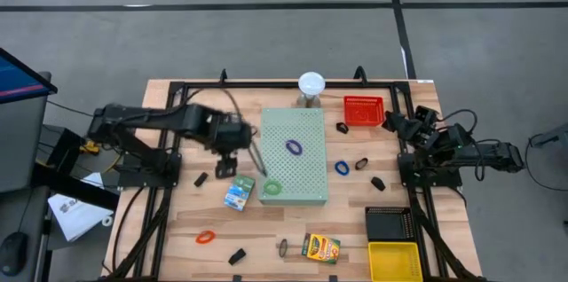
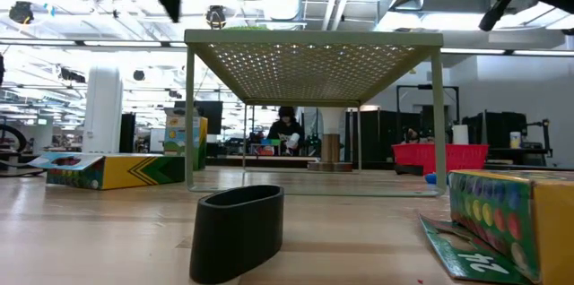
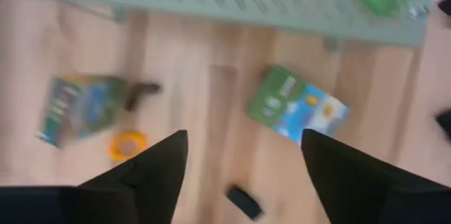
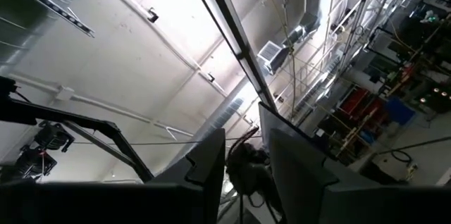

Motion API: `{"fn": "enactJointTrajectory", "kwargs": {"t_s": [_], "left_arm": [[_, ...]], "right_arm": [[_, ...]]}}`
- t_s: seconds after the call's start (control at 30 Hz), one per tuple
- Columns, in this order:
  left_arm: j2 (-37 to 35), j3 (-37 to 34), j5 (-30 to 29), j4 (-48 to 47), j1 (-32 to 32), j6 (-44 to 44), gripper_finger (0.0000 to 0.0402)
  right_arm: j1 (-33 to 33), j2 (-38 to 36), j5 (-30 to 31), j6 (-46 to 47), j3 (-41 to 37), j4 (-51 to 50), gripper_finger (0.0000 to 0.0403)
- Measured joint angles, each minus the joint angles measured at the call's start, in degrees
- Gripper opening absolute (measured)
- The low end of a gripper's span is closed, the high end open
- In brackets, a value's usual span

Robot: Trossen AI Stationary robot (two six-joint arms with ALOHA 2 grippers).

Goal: Pick & Place Office Desk Supplies
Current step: Put the top left yellow crayon box into the red bin

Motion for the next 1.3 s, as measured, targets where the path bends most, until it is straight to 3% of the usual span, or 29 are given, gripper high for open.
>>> {"fn": "enactJointTrajectory", "kwargs": {"t_s": [0.23, 0.5, 0.83, 1.07, 1.3], "left_arm": [[2.1, 9.4, -2.2, 0.0, 11.4, 16.9, 0.0316], [2.2, 18.8, -2.1, -1.1, 21.6, 23.4, 0.0332], [4.2, 18.8, -2.1, -6.4, 24.7, 29.1, 0.0326], [7.8, 18.9, -2.0, -6.5, 26.3, 33.2, 0.0327], [10.9, 16.5, 0.5, -5.1, 29.1, 34.6, 0.0333]], "right_arm": [[0.0, 0.0, 0.0, -0.2, 0.0, 1.1, 0.0109], [0.0, 0.0, -0.9, -0.2, 0.0, 1.5, 0.0109], [-0.1, 0.5, 0.0, -1.5, 2.1, 0.5, 0.0109], [0.0, 5.5, -4.7, -8.4, 9.5, -5.2, 0.0111], [0.0, 12.8, -7.4, -9.7, 17.0, -15.0, 0.0167]]}}
